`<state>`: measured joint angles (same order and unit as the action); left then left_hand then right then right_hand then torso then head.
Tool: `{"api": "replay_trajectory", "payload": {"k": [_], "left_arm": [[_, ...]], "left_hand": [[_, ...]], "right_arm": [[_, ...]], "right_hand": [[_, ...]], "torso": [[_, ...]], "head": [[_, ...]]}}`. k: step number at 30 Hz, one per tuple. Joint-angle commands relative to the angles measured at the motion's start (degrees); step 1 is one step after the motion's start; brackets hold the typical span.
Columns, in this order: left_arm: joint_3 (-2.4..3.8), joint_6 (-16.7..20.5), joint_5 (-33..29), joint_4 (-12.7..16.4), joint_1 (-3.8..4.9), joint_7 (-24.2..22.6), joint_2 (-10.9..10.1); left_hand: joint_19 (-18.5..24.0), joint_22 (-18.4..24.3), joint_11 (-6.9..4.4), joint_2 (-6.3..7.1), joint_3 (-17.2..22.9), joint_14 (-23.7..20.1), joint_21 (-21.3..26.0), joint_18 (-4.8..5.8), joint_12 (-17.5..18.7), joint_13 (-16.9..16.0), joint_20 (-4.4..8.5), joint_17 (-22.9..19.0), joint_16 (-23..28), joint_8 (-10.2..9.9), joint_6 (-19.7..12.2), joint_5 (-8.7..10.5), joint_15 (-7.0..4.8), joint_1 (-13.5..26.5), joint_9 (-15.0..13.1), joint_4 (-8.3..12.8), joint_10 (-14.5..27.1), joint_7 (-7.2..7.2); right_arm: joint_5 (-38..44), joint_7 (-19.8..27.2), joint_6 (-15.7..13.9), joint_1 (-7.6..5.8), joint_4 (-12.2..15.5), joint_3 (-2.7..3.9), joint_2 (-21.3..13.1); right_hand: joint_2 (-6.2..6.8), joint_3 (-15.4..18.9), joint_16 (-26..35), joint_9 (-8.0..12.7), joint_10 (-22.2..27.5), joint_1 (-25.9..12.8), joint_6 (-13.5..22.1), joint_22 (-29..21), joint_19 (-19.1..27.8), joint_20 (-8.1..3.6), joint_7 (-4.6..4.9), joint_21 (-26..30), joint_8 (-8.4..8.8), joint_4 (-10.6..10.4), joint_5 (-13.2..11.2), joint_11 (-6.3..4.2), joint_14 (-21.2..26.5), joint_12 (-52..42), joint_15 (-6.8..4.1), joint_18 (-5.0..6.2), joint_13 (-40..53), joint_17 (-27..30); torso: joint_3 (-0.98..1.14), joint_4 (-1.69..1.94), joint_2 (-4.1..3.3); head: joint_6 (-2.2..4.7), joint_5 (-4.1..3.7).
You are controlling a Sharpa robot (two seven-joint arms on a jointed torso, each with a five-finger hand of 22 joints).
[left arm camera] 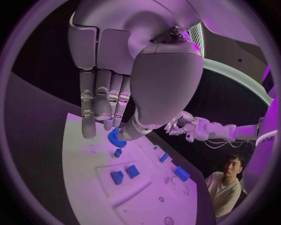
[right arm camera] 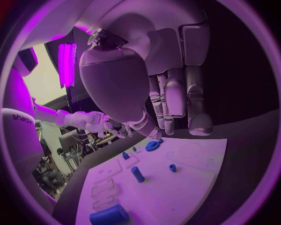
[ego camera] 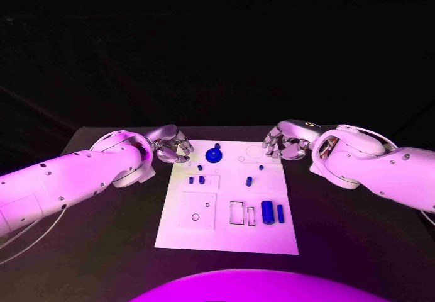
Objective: Assemble the parts on the task board
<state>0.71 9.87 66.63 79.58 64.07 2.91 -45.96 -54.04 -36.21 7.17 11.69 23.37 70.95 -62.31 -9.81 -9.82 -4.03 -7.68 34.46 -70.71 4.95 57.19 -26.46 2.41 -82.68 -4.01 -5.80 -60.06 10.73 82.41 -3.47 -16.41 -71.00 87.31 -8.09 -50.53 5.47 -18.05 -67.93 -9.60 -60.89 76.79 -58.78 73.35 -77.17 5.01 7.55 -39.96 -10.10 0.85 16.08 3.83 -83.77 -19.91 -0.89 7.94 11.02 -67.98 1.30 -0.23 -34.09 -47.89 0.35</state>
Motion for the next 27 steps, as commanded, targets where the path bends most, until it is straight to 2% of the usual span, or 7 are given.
{"api": "replay_trajectory", "payload": {"k": [1,3,6,10,13,18,27], "left_arm": [[0.11,5.7,-22.6,2.8,0.15,-7.7,-1.5],[0.12,5.6,-27.1,4.1,0.17,-10.0,-2.2],[0.13,5.0,-33.3,5.9,0.18,-12.5,-3.1],[0.11,4.8,-42.0,7.7,0.19,-14.6,-3.9],[0.04,5.4,-47.3,8.9,0.19,-15.6,-4.7],[-0.13,5.4,-51.2,10.4,0.19,-16.1,-5.8],[-0.3,5.3,-54.5,12.1,0.19,-16.6,-6.7]], "left_hand": [[0.8,0.4,-0.06,-0.76,0.4,-2.9,0.7,-0.87,-0.8,-0.2,0.11,-6.1,3.2,0.3,0.6,0.06,-0.1,-0.1,0.0,-0.2,-0.9,0.04],[1.0,0.6,-0.09,-1.17,0.8,-3.8,1.0,-0.88,-1.0,-0.2,0.18,-8.2,4.4,0.3,0.8,0.05,-0.13,-0.4,0.0,-0.1,-0.8,0.11],[1.3,0.8,-0.1,-1.44,1.1,-4.7,1.3,-0.88,-1.3,-0.2,0.26,-10.2,5.8,0.4,0.9,0.11,-0.17,-0.7,0.1,0.1,-0.7,0.12],[1.4,1.0,-0.21,-1.58,1.1,-4.8,1.5,-0.88,-1.9,-0.3,0.31,-10.6,6.4,0.6,1.2,0.16,-0.25,-0.8,0.0,0.2,-0.9,0.02],[1.4,1.1,-0.4,-1.78,1.0,-4.8,1.7,-0.88,-2.5,-0.5,0.38,-10.9,6.7,0.8,1.5,0.2,-0.37,-0.8,0.0,0.3,-1.4,-0.13],[1.5,1.3,-0.66,-1.97,0.8,-4.9,2.0,-0.89,-3.6,-0.8,0.58,-11.4,7.3,1.1,1.8,0.23,-0.58,-0.8,0.0,0.5,-1.9,-0.32],[1.7,1.6,-0.85,-2.16,0.5,-5.1,2.4,-0.87,-4.6,-1.1,0.76,-12.0,8.2,1.3,2.0,0.23,-0.75,-0.8,0.0,0.8,-2.1,-0.47]], "right_arm": [[16.3,-7.2,5.3,0.23,-0.7,0.01,1.1],[18.0,-8.1,5.8,0.42,-1.1,0.01,1.7],[20.6,-9.5,6.6,0.97,-1.8,0.0,2.7],[22.3,-10.2,7.0,1.6,-2.3,-0.01,3.8],[23.0,-10.3,7.2,2.05,-2.7,-0.01,4.6],[23.4,-10.1,7.5,2.81,-3.1,-0.03,5.4],[23.5,-9.7,8.1,4.06,-3.9,-0.03,6.6]], "right_hand": [[0.75,-0.3,-1.8,0.1,-0.1,-0.3,-0.5,1.3,-0.8,0.04,0.11,-2.7,0.46,-0.4,-0.7,0.14,-3.2,1.4,0.18,-0.76,-0.6,-1.5],[0.91,-0.7,-2.7,0.2,-0.1,-0.3,-0.2,2.0,-1.2,0.08,0.14,-4.2,0.76,-0.5,-1.3,0.21,-3.3,2.0,0.26,-0.96,-0.9,-2.2],[1.23,-1.3,-4.1,0.4,0.1,-0.4,0.0,2.9,-1.8,0.2,0.38,-6.2,1.14,-0.8,-2.5,0.47,-3.4,3.1,0.43,-1.24,-1.4,-3.4],[1.57,-2.0,-5.4,0.5,0.0,-0.4,0.1,3.9,-2.3,0.38,0.79,-8.3,1.52,-1.0,-2.8,0.8,-3.5,3.9,0.67,-1.55,-1.9,-4.5],[1.7,-2.5,-6.4,0.6,-0.3,-0.5,0.0,4.7,-2.8,0.48,0.92,-10.1,1.69,-1.1,-2.8,0.92,-3.6,4.3,0.75,-1.8,-2.1,-5.3],[1.83,-3.2,-7.4,0.5,-1.0,-0.5,-0.7,6.2,-3.7,0.5,0.8,-13.8,1.72,-1.3,-2.6,0.78,-3.7,4.7,0.7,-2.3,-2.3,-6.1],[2.13,-4.2,-8.0,0.5,-2.1,-0.3,-1.5,7.8,-4.6,0.46,0.7,-17.6,1.93,-1.4,-1.8,0.64,-3.6,5.4,0.63,-2.81,-2.7,-6.3]], "torso": [[-0.07,0.01,-0.09],[-0.15,0.09,-0.14],[-0.21,0.16,-0.19],[-0.07,-0.03,-0.18],[-0.06,-0.05,-0.25],[-0.02,0.1,-0.24],[-0.01,0.04,-0.2]], "head": [[0.38,-0.76],[0.57,-0.82],[0.51,-0.85],[0.52,-0.5],[0.35,-0.41],[0.18,-0.52],[-0.07,-0.28]]}}
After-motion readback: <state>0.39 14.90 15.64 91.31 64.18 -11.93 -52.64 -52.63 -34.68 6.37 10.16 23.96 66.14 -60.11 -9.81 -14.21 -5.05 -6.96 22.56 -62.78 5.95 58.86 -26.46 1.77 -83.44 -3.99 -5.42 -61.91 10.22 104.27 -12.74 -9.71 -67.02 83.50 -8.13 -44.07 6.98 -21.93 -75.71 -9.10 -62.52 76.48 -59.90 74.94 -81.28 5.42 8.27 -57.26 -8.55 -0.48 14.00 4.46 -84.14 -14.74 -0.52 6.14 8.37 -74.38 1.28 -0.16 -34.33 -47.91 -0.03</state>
